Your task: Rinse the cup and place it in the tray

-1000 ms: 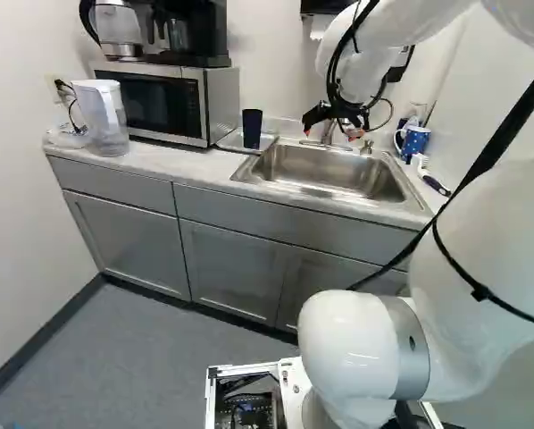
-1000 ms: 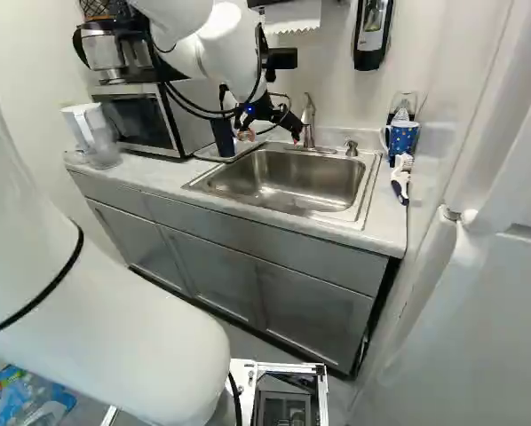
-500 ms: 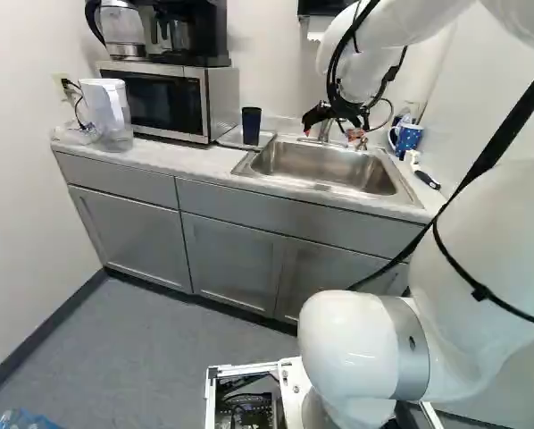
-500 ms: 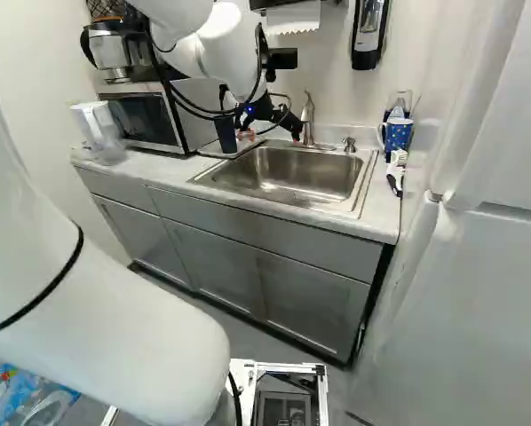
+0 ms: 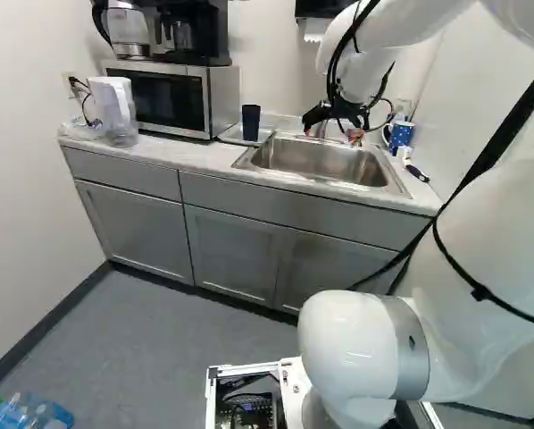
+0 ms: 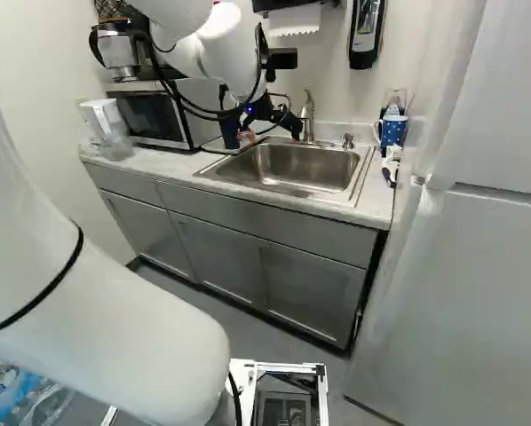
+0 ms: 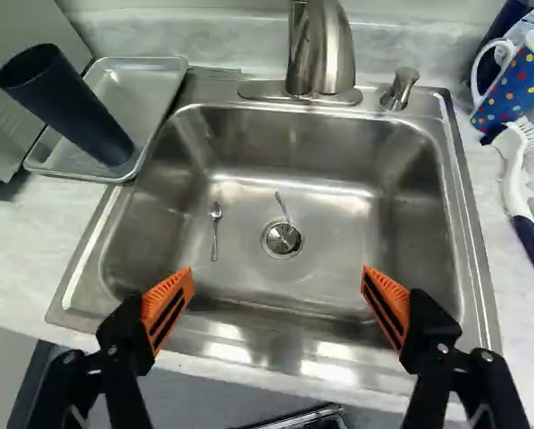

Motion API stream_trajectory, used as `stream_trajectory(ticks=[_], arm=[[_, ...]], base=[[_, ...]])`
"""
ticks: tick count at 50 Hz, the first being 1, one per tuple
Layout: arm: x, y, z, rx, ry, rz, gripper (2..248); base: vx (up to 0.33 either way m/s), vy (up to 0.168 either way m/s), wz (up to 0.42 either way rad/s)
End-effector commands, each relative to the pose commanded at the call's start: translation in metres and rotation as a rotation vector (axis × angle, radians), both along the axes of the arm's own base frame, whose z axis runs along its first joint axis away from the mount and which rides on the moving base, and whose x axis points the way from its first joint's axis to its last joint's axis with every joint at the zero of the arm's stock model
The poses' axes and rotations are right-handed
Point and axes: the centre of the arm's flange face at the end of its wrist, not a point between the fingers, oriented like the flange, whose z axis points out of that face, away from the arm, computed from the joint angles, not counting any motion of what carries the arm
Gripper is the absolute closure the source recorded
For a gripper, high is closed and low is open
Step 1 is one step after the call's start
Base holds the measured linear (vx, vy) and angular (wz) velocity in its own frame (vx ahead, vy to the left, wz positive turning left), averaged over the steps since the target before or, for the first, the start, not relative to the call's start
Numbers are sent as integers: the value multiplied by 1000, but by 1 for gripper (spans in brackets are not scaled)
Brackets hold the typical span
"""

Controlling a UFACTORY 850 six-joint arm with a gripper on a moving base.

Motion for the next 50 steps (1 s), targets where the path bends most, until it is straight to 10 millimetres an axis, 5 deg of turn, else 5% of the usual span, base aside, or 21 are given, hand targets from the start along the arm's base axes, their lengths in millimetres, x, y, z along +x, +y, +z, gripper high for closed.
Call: stream_trajectory(ticks=[50], arm=[[0, 0, 0, 0, 0, 0, 3]], base=[[-149, -3, 0]])
